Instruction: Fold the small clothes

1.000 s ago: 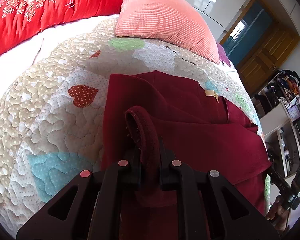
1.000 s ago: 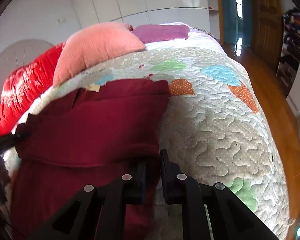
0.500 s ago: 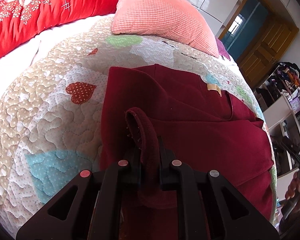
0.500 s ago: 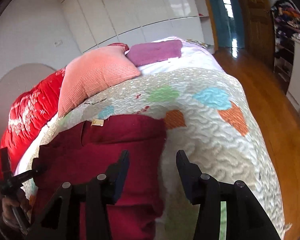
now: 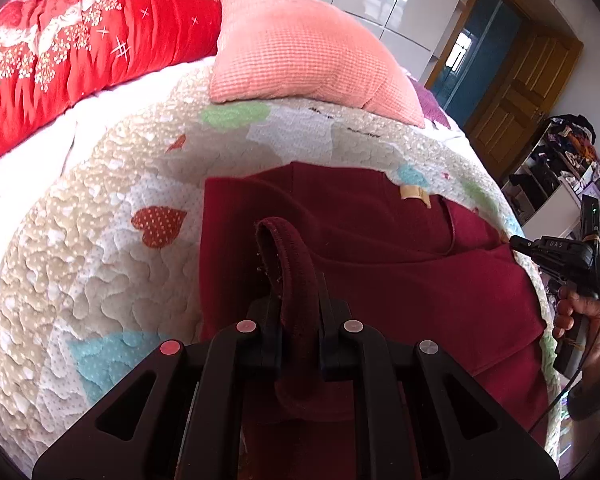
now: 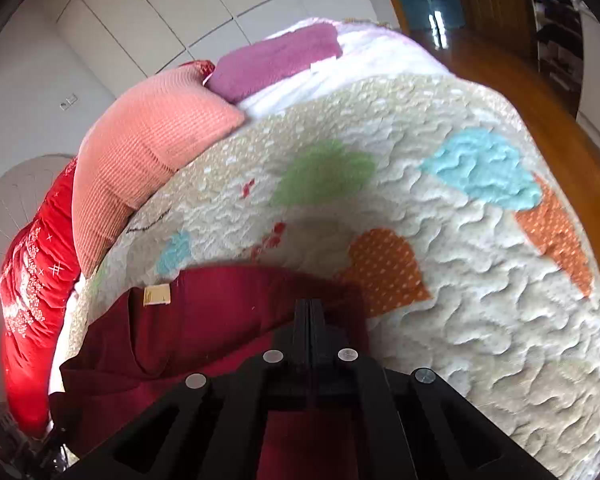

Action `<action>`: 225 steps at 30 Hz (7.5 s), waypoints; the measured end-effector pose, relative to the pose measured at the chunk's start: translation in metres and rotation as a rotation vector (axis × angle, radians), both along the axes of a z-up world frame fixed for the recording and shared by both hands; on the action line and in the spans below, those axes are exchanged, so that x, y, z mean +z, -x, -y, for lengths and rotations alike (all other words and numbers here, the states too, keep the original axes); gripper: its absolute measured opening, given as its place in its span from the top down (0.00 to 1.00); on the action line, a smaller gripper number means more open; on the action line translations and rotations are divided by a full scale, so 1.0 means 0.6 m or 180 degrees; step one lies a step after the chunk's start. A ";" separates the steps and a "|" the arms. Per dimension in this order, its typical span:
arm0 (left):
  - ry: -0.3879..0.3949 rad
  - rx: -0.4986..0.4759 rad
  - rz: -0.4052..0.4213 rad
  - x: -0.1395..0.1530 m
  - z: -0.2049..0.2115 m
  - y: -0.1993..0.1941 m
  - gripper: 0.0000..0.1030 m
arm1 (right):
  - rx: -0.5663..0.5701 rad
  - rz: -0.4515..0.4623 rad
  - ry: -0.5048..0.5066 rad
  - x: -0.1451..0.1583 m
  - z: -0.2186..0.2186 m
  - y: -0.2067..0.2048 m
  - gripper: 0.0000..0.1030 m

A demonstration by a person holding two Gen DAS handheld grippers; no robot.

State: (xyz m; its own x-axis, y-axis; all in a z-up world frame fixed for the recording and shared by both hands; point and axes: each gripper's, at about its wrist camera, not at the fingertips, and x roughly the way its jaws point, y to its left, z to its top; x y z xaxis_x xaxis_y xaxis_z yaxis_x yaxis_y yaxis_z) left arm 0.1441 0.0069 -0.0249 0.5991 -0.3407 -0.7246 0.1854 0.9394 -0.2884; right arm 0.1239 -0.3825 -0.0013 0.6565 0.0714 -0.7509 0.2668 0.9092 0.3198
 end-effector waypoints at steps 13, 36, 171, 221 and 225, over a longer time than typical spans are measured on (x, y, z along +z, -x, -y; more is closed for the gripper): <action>-0.0062 -0.0028 -0.0051 -0.007 0.000 0.004 0.90 | 0.1029 -0.0143 0.0619 0.016 -0.059 -0.014 0.55; 0.0049 0.0047 -0.0176 -0.032 -0.008 -0.016 0.84 | 0.0597 -0.0103 0.0668 0.008 -0.054 0.029 0.79; -0.0179 -0.0463 -0.0899 -0.056 -0.076 0.468 0.24 | 0.1698 -0.0181 -0.1599 -0.097 -0.098 0.599 0.46; 0.0609 -0.0464 0.0019 0.125 -0.062 0.212 0.93 | 0.1632 0.1102 -0.1520 0.104 -0.118 0.340 0.89; 0.0531 -0.0393 0.0081 0.134 -0.037 0.126 0.93 | 0.1538 0.1042 -0.1453 0.110 -0.107 0.250 0.89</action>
